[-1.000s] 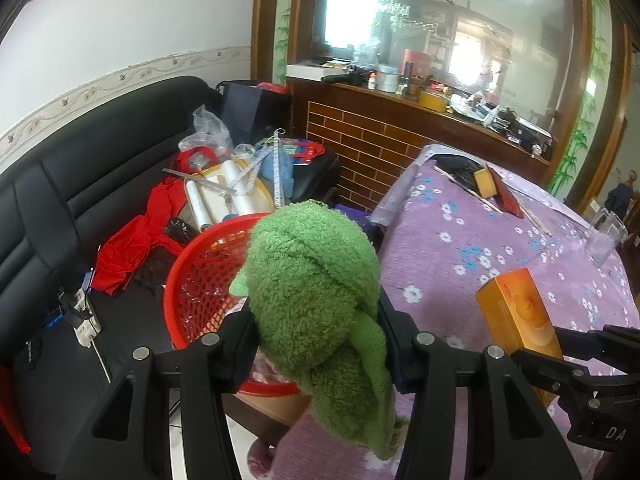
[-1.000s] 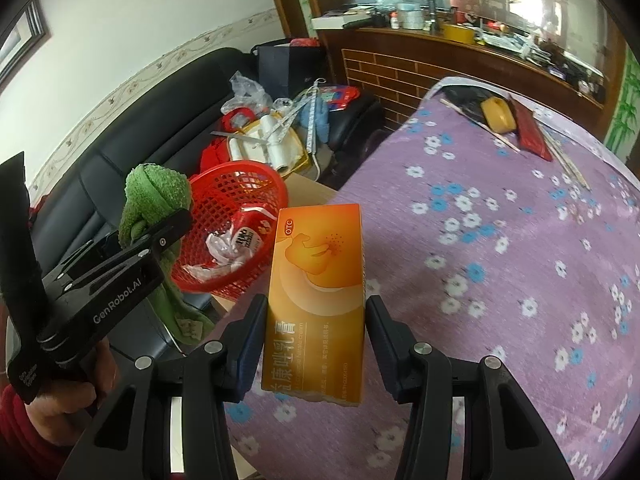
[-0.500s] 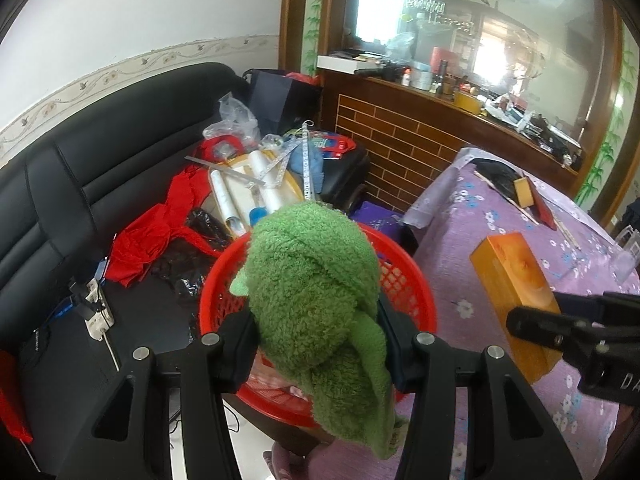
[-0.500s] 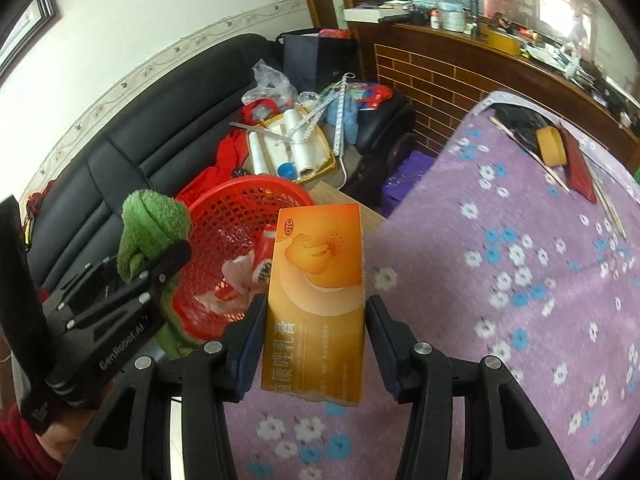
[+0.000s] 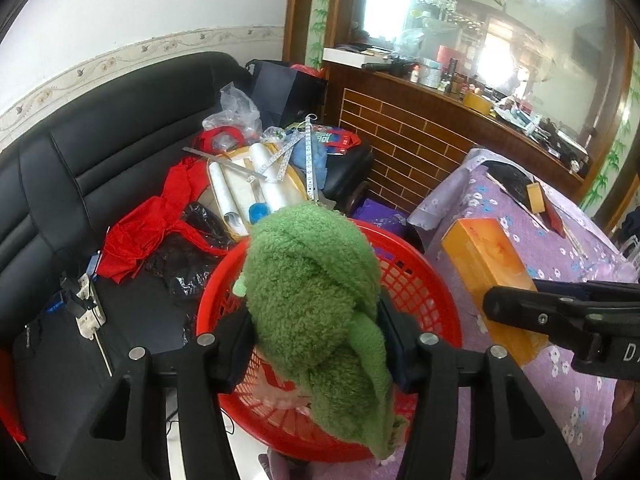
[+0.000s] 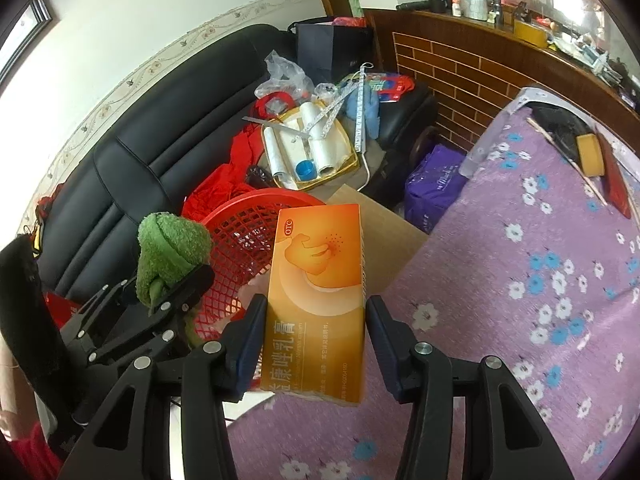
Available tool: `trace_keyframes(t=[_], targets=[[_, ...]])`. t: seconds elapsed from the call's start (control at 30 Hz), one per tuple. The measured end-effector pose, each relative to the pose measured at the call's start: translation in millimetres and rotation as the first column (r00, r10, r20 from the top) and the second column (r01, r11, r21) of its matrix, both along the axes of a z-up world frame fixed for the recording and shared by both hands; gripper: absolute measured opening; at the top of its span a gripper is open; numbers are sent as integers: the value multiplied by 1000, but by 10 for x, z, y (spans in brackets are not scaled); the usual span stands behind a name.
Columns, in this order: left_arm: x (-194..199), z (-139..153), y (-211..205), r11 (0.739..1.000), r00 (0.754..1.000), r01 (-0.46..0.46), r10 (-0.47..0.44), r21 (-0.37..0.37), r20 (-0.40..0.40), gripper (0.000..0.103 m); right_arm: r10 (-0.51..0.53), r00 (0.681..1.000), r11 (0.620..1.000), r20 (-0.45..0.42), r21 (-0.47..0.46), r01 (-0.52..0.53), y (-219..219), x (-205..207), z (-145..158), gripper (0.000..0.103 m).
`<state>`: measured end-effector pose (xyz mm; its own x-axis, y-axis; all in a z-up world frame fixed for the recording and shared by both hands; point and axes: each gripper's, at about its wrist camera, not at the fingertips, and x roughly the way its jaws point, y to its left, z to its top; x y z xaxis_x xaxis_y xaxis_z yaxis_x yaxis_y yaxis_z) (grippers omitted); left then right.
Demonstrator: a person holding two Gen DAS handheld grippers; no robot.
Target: Collect trash
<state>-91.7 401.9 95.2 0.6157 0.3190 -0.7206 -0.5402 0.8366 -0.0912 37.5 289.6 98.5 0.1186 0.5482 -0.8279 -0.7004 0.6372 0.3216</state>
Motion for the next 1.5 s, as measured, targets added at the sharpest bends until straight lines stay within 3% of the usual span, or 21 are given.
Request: trace_keyframes(t=[0.07, 0.17, 0.3, 0.4, 0.57, 0.8, 1.0, 1.27, 1.5], targets=[[1, 2, 60, 1000, 1000, -10, 10, -7, 10, 60, 15, 1000, 1000, -17, 1, -15, 105, 38, -36, 57], [-89, 65, 135, 999, 998, -48, 48, -13, 45, 76, 35, 998, 999, -46, 43, -33, 221, 72, -52, 65], [-269, 256, 114, 995, 993, -91, 88, 35, 78, 82, -2, 999, 997, -41, 73, 5, 146, 93, 35, 67], [-399, 440, -6, 992, 991, -91, 83, 82, 102, 96, -18, 1000, 998, 11, 63, 17, -58, -14, 170, 68], [-731, 757, -343, 977, 983, -144, 124, 154, 133, 102, -48, 981, 999, 189, 15, 46, -527, -401, 451, 80], [-1084, 871, -1041, 943, 978, -205, 192, 262, 78, 103, -22, 945, 999, 327, -38, 37, -1220, -932, 667, 86], [-1192, 856, -1537, 948, 980, -180, 197, 263, -37, 103, -17, 932, 999, 362, -37, 32, -1878, -1176, 763, 87], [-1420, 1007, -1958, 936, 975, -212, 224, 279, -11, 103, -21, 930, 1000, 368, -4, 24, -2420, -1385, 886, 88], [-1535, 1056, -2119, 930, 970, -227, 241, 290, -15, 103, -16, 926, 1000, 377, 13, 12, -2561, -1514, 960, 88]])
